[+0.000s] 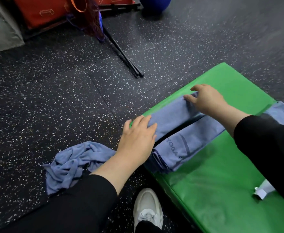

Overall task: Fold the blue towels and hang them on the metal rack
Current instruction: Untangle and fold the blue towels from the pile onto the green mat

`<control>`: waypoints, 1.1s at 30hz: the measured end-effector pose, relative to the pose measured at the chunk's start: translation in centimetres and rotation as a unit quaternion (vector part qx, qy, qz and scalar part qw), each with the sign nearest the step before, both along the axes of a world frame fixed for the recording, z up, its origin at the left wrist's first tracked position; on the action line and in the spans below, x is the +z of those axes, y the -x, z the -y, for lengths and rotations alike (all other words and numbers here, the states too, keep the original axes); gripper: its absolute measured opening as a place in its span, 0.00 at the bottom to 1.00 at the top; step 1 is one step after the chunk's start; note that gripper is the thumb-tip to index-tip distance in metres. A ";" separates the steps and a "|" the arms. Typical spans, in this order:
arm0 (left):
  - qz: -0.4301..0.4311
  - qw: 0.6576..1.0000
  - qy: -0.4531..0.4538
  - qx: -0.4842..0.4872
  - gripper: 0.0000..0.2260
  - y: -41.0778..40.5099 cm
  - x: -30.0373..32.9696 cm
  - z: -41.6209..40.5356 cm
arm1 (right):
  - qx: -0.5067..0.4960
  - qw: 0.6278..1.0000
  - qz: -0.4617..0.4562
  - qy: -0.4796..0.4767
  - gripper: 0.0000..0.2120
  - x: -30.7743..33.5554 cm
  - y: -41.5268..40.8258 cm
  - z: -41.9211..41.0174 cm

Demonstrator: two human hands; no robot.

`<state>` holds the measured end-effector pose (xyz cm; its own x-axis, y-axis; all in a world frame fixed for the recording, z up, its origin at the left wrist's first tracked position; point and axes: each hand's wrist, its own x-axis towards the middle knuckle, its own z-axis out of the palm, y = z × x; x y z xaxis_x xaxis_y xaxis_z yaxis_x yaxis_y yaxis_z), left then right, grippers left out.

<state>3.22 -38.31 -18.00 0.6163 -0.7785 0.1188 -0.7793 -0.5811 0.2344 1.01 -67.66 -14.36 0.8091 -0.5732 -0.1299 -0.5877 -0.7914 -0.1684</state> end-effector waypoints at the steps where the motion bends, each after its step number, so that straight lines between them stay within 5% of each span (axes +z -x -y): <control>1: 0.003 1.000 0.000 -0.002 0.16 0.1 0.1 -0.1 | -0.002 1.000 0.006 -0.006 0.27 0.0 0.0 -0.1; 13: -0.160 0.985 -0.038 0.050 0.24 -1.9 0.0 -0.2 | 0.084 0.991 -0.026 -0.096 0.30 0.9 1.1 0.2; 18: -0.361 0.926 0.002 0.111 0.30 -4.0 -0.9 0.1 | 0.103 0.990 -0.073 -0.064 0.30 0.1 0.8 1.2; 22: -0.410 0.902 0.005 0.134 0.19 -5.1 -1.8 0.1 | 0.116 0.989 -0.082 -0.046 0.28 -0.7 0.3 1.8; 26: -0.416 0.896 0.010 0.154 0.32 -4.9 -2.6 0.1 | 0.125 0.989 -0.078 -0.007 0.28 -1.1 -0.9 2.2; 30: -0.456 0.872 0.052 0.171 0.16 -5.0 -2.5 0.2 | 0.121 0.988 -0.098 0.010 0.29 -1.3 -2.2 2.1; 33: -0.512 0.845 0.059 0.144 0.16 -5.6 -2.8 0.1 | 0.134 0.984 -0.120 0.011 0.29 -1.4 -2.7 2.3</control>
